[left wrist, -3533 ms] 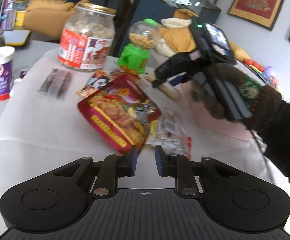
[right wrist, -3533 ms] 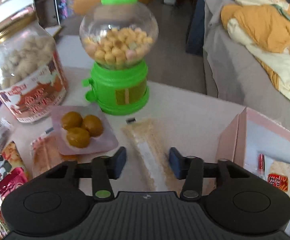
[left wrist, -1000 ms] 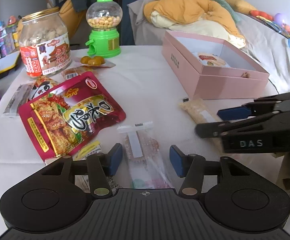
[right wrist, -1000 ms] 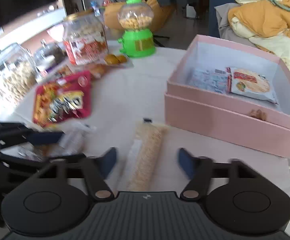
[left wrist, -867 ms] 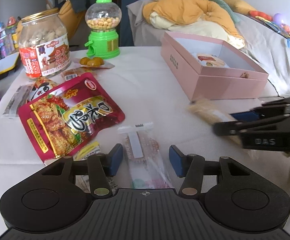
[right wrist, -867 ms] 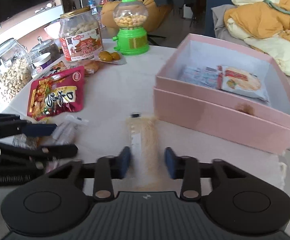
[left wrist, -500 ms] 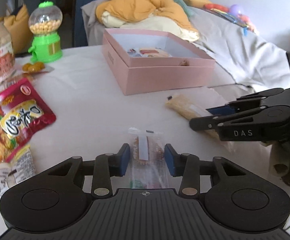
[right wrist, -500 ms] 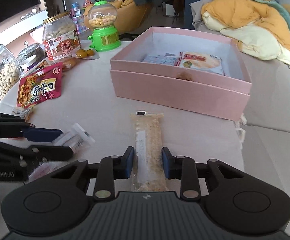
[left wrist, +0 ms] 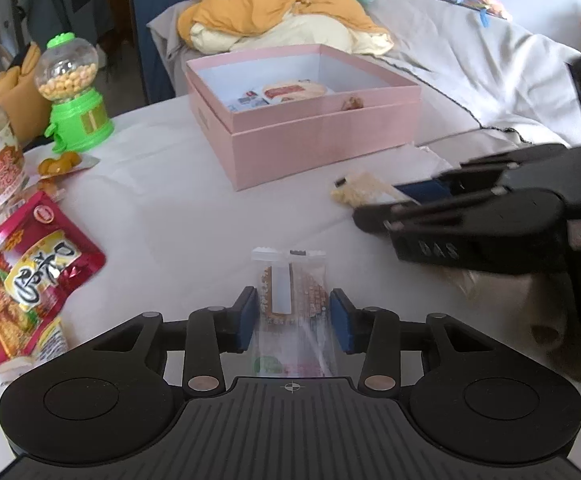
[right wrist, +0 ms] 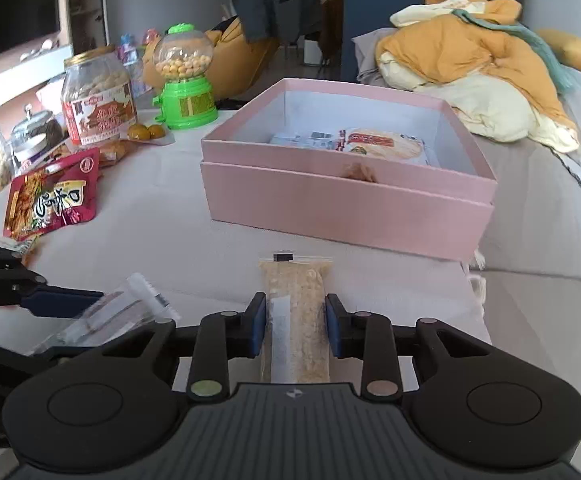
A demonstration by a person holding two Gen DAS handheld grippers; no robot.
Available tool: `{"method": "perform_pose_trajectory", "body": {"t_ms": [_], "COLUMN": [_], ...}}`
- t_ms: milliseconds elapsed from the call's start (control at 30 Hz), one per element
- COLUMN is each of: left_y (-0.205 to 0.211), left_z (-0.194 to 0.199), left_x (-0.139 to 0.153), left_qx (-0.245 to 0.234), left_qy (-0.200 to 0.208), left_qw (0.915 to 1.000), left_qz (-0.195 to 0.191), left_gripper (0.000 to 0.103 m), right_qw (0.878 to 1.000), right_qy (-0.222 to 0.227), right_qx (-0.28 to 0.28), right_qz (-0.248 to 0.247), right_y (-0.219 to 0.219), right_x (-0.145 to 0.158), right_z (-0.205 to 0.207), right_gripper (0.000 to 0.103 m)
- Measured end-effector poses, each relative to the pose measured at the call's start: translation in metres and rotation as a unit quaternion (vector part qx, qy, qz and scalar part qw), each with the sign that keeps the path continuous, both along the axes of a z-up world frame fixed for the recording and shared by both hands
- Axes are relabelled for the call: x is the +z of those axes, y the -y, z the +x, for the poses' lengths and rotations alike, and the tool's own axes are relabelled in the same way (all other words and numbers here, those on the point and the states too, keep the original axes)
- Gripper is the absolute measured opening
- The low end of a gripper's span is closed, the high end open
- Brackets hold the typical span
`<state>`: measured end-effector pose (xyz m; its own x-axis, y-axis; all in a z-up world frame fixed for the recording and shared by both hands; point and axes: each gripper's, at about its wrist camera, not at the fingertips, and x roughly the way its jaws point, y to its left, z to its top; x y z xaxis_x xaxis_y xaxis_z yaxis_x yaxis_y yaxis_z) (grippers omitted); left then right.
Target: Organize snacks
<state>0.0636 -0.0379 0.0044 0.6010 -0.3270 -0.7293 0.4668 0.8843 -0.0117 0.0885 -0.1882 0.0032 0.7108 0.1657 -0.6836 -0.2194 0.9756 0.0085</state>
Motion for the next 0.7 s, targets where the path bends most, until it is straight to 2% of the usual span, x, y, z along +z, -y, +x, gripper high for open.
{"method": "perform_pose_trajectory", "body": {"t_ms": [133, 333, 467, 533, 567, 633, 700], "left_y": [0.008, 0.020, 0.036, 0.048, 0.052, 0.059, 0.061], "left_z": [0.010, 0.034, 0.083, 0.115, 0.132, 0.163, 0.187], "left_x": [0.010, 0.065, 0.093, 0.099, 0.100, 0.094, 0.083], "left_qx": [0.004, 0.007, 0.030, 0.038, 0.041, 0.054, 0.090], "left_qy": [-0.006, 0.054, 0.071, 0.082, 0.086, 0.069, 0.035], "left_qw": [0.9999, 0.9963, 0.9885, 0.9816, 0.9756, 0.9703, 0.9702], "left_qz": [-0.009, -0.066, -0.130, -0.168, -0.198, -0.225, -0.222], "left_gripper": [0.041, 0.041, 0.041, 0.042, 0.046, 0.045, 0.044], "right_qw": [1.000, 0.999, 0.998, 0.998, 0.998, 0.999, 0.999], "right_qy": [0.003, 0.017, 0.034, 0.038, 0.039, 0.037, 0.030], "right_qx": [-0.002, -0.020, -0.015, -0.013, -0.011, -0.010, -0.013], "right_qz": [0.010, 0.041, 0.043, 0.040, 0.038, 0.034, 0.034], "right_y": [0.008, 0.038, 0.043, 0.040, 0.038, 0.034, 0.034], "right_x": [0.003, 0.022, 0.032, 0.033, 0.034, 0.033, 0.032], "right_z": [-0.014, -0.028, -0.038, -0.039, -0.039, -0.036, -0.033], "right_gripper": [0.030, 0.029, 0.029, 0.029, 0.029, 0.029, 0.029]}}
